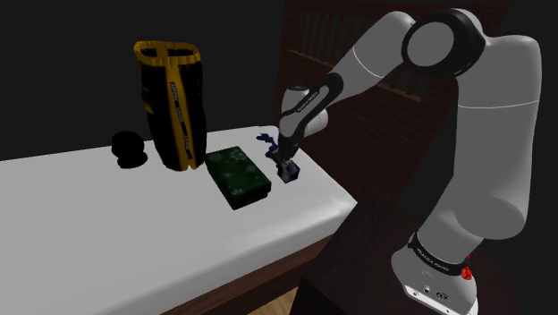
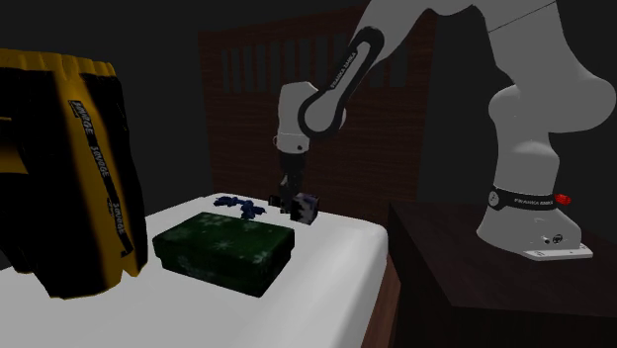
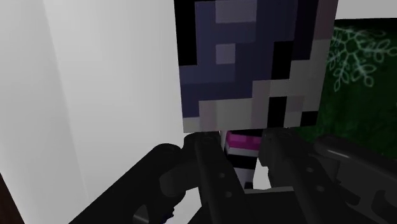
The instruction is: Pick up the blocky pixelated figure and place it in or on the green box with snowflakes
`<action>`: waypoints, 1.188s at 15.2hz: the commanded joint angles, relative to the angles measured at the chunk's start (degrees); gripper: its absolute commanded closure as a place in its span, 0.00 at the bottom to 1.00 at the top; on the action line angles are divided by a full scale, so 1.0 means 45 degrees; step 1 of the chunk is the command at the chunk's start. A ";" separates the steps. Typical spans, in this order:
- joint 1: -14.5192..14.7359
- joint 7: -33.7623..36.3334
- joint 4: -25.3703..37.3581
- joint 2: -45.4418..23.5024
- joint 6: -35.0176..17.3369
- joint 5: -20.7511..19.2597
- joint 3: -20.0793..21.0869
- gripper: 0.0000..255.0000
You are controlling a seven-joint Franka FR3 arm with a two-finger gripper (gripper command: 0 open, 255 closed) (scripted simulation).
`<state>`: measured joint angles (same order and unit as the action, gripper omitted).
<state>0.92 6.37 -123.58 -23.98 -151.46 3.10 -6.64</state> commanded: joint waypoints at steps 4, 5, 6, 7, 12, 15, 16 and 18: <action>0.0079 0.0088 -0.0098 0.0774 0.0673 -0.0144 -0.0102 1.00; 0.0092 0.0105 -0.0095 0.0914 0.0814 -0.0172 -0.0119 1.00; 0.0104 0.0122 -0.0089 0.1051 0.0957 -0.0200 -0.0135 1.00; 0.0116 0.0139 -0.0081 0.1187 0.1100 -0.0227 -0.0151 1.00; 0.0168 0.0219 0.0005 0.1838 0.1832 -0.0361 -0.0218 1.00; 0.0188 0.0256 0.0069 0.2141 0.2197 -0.0423 -0.0245 1.00; 0.0309 0.0460 0.0532 0.1849 0.2373 -0.0422 -0.0171 1.00; 0.0543 0.0851 0.1498 0.1248 0.2745 -0.0423 -0.0037 1.00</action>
<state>2.72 9.11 -118.58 -17.59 -140.08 1.33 -7.09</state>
